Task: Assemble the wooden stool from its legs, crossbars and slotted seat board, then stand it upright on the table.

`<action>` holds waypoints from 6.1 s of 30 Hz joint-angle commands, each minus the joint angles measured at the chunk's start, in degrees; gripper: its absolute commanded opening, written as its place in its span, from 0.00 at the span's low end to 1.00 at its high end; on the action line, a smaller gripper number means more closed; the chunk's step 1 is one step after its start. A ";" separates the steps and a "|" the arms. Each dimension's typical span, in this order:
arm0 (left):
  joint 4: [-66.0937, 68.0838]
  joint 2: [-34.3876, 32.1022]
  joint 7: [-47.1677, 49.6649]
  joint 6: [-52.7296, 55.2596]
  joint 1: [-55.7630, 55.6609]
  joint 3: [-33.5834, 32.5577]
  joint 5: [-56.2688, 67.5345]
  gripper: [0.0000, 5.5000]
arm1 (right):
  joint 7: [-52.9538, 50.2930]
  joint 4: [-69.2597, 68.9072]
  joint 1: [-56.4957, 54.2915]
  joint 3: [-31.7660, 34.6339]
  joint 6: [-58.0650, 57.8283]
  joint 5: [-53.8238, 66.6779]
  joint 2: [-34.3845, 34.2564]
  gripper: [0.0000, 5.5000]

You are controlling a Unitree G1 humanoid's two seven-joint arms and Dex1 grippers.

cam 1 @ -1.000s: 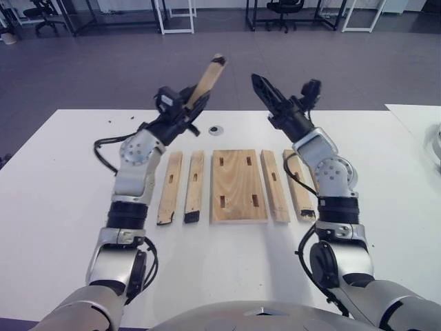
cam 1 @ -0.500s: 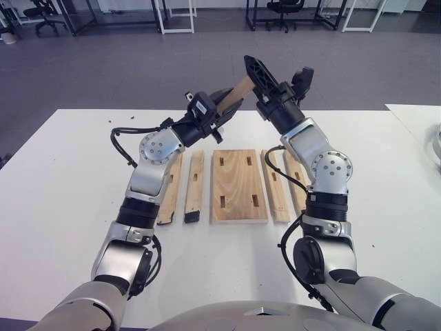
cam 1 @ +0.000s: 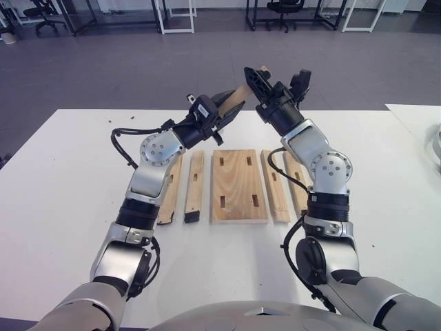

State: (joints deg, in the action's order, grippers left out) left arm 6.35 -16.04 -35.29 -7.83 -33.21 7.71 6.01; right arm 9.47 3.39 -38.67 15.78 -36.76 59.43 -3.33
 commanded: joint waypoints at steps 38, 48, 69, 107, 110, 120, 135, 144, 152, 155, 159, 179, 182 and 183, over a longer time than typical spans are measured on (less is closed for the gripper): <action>-5.73 1.40 15.21 14.69 16.84 -11.44 4.86 0.51 | 2.41 12.19 36.07 -16.62 25.11 -48.20 13.20 0.07; -5.32 1.37 16.18 14.12 15.59 -11.16 3.68 0.51 | 3.73 0.48 29.25 -16.39 25.94 -47.52 12.44 0.27; -8.13 1.84 17.61 15.75 16.70 -10.15 3.19 0.51 | -6.02 -19.08 32.21 -15.83 -16.93 -46.82 12.71 0.73; -16.57 14.01 35.66 59.25 2.55 -27.50 67.93 0.72 | 23.27 -28.92 20.82 -22.54 9.44 -40.54 19.73 0.38; -18.85 13.28 36.68 59.20 3.41 -26.53 69.34 0.69 | 23.54 -29.57 21.53 -24.03 9.44 -41.30 19.97 0.38; -24.64 11.93 37.88 57.62 9.46 -21.48 65.13 0.41 | 23.42 -29.36 22.91 -24.66 12.82 -43.37 21.67 0.38; -35.50 5.42 43.49 50.44 21.10 -27.58 57.58 0.18 | 22.10 -30.14 33.99 -22.85 15.05 -47.72 26.24 0.66; -48.17 8.21 59.93 51.73 34.81 -24.25 58.84 0.18 | 18.82 -14.26 40.48 -30.67 21.18 -66.93 33.72 0.66; -47.12 8.55 59.92 48.71 38.07 -19.31 49.56 0.18 | 21.76 -14.27 40.60 -34.78 23.07 -69.12 32.99 0.66; -47.72 7.40 58.52 47.25 38.40 -17.95 45.15 0.18 | 22.77 -15.00 40.56 -35.25 23.67 -68.05 32.35 0.66; -48.04 7.34 55.45 45.93 35.79 -12.79 40.55 0.18 | 23.31 -14.83 39.80 -37.05 23.21 -69.68 31.50 0.66; -42.87 2.52 42.30 47.92 30.34 2.15 21.38 0.19 | 22.05 -13.48 38.09 -35.25 21.71 -71.30 30.43 0.66; -47.00 10.33 43.72 48.75 26.88 -4.25 34.07 0.28 | 19.26 -13.14 37.62 -31.60 20.65 -70.83 29.77 0.66; -48.15 10.77 43.41 49.94 26.88 -5.54 37.22 0.31 | 18.58 -13.02 37.19 -30.36 20.13 -70.49 29.46 0.66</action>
State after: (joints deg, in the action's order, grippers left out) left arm -38.98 -6.88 8.09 40.19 -4.72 4.12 37.72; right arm 29.35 -9.94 -0.03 -16.78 -15.17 -11.50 26.54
